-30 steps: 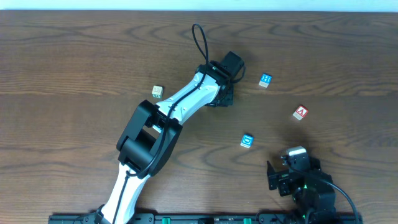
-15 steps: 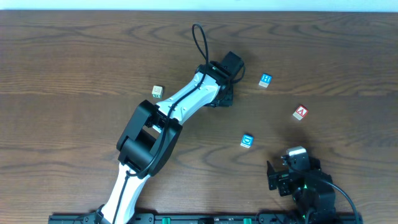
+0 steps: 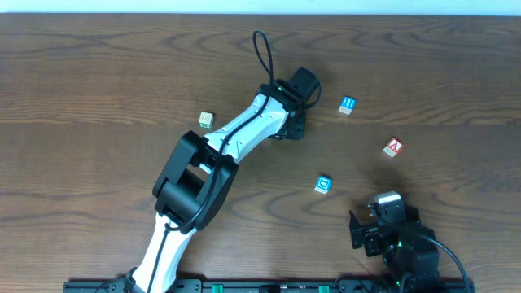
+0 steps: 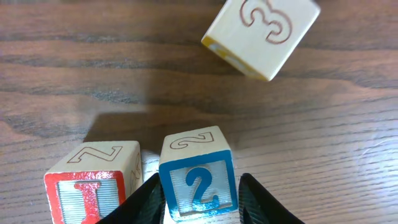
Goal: Spell out Ai2
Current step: 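Lower the blue 2 block right of the I block, release, then retract left arm and reach right gripper toward the red A block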
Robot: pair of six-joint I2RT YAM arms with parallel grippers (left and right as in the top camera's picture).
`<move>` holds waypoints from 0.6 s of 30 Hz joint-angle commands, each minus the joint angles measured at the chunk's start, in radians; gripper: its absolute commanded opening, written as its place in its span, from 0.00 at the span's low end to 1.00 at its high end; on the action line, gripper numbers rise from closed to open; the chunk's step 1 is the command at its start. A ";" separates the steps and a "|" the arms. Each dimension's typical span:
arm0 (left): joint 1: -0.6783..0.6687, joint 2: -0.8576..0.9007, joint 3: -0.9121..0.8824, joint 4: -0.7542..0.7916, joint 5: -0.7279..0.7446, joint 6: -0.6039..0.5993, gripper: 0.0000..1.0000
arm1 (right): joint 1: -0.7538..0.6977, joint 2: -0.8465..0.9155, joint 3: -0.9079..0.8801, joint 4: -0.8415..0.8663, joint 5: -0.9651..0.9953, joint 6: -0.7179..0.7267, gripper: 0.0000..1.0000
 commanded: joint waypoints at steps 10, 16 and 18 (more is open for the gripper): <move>0.000 0.015 0.044 -0.020 -0.030 0.044 0.41 | -0.008 -0.006 -0.010 -0.004 -0.003 -0.010 0.99; 0.003 0.015 0.132 -0.062 -0.111 0.062 0.50 | -0.008 -0.006 -0.010 -0.004 -0.003 -0.010 0.99; 0.003 0.015 0.197 -0.089 -0.135 0.090 0.52 | -0.008 -0.006 -0.010 -0.004 -0.003 -0.010 1.00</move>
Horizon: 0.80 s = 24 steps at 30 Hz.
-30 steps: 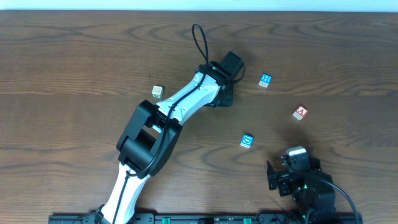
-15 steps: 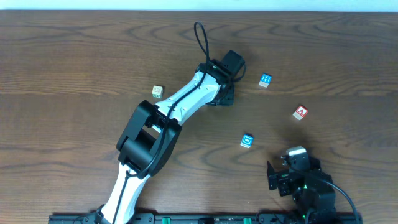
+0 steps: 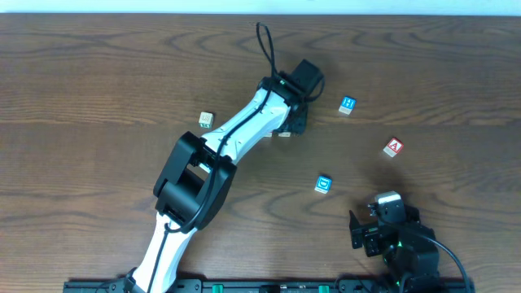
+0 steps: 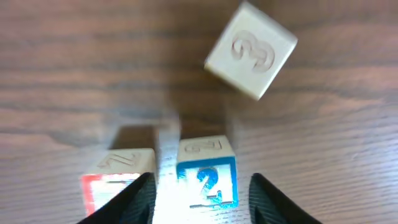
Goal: Spell out Ai2
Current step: 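Retract left arm and reach right gripper toward the red A block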
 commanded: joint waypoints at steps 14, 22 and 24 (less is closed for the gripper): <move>0.124 -0.124 0.568 -0.441 -0.032 0.131 0.45 | -0.008 -0.006 -0.010 -0.005 -0.003 -0.010 0.99; 0.251 -0.337 0.565 -0.497 -0.015 0.173 0.44 | -0.008 -0.006 -0.010 -0.005 -0.003 -0.010 0.99; 0.262 -0.371 0.556 -0.523 -0.020 0.183 0.44 | -0.008 -0.006 -0.010 -0.005 -0.003 -0.010 0.99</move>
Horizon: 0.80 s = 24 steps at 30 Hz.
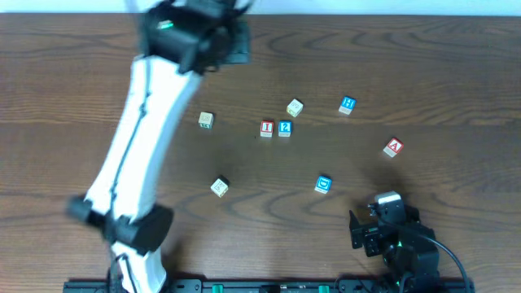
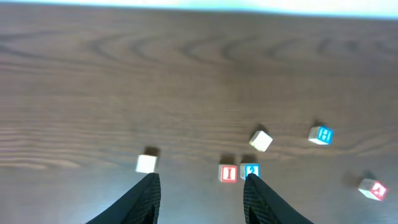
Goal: Spell out Ai2
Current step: 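Retract left arm and reach right gripper toward the red A block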
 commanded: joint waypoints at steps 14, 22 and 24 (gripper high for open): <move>0.095 -0.162 -0.617 0.214 0.124 0.079 0.43 | -0.008 -0.006 -0.010 0.254 0.091 0.849 0.99; 0.127 -0.172 -0.670 0.247 0.124 0.098 0.55 | -0.015 -0.006 -0.012 0.425 0.464 0.947 0.99; 0.129 -0.172 -0.675 0.253 0.124 0.099 0.58 | -0.034 0.002 -0.012 0.488 0.377 0.782 0.99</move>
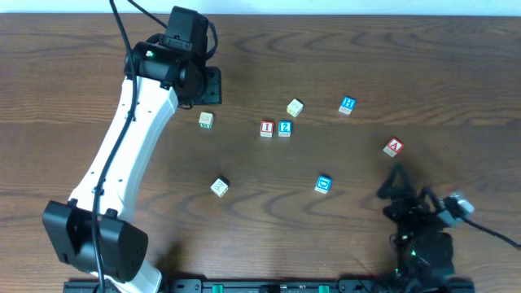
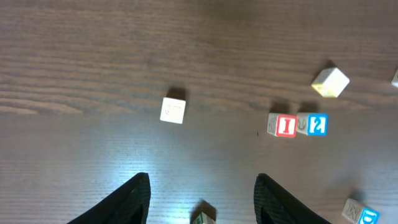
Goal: Spell out Ai2
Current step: 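Retract left arm and reach right gripper toward the red A block, then grasp the red A block with the right gripper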
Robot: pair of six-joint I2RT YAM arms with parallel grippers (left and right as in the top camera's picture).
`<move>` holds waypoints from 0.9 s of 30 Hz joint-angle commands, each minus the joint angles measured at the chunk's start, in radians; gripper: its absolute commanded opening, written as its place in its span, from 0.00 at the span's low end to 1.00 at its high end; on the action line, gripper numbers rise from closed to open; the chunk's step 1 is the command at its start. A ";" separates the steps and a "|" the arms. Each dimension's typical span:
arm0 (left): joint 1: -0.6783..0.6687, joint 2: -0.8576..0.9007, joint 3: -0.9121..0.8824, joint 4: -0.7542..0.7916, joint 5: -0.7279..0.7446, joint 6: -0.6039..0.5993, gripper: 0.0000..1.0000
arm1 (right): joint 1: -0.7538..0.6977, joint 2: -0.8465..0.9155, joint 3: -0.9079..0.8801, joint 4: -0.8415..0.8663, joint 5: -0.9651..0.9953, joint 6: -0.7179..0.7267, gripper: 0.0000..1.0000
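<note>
The red I block (image 1: 266,128) and the blue 2 block (image 1: 284,128) stand side by side mid-table, I on the left; the left wrist view also shows the I block (image 2: 285,125) and the 2 block (image 2: 317,124). The red A block (image 1: 394,147) lies apart at the right. My left gripper (image 1: 205,86) hangs high over the left back of the table, and it is open (image 2: 201,180) with nothing between the fingers. My right gripper (image 1: 394,184) is low at the front right, near the A block; its jaws are too small to read.
A cream 3 block (image 1: 295,107) sits just behind the 2. A blue H block (image 1: 348,104) and another blue block (image 1: 324,184) lie to the right. Two cream blocks (image 1: 206,120) (image 1: 219,186) lie to the left.
My left arm has come a little nearer from the table's far edge and now looks down on the left cream block. The right arm has changed pose, reaching up toward the A block.
My left gripper's fingers stood close on either side of the 2 block beside the I block. Then they stood wider and higher, with the block left on the table. Then the arm was up at the far left. Now it hangs open there, and the right arm has stirred.
</note>
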 commanded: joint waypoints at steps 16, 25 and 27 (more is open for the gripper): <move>0.043 -0.010 -0.013 0.022 0.004 0.020 0.65 | -0.407 0.882 0.480 -0.135 -0.407 -0.357 0.99; 0.074 -0.003 -0.013 0.025 0.004 0.020 0.69 | -0.398 1.485 0.900 -0.470 -0.482 -0.394 0.99; 0.075 0.005 -0.013 0.025 0.004 0.020 0.69 | -0.386 1.572 0.955 -0.518 -0.481 -0.404 0.99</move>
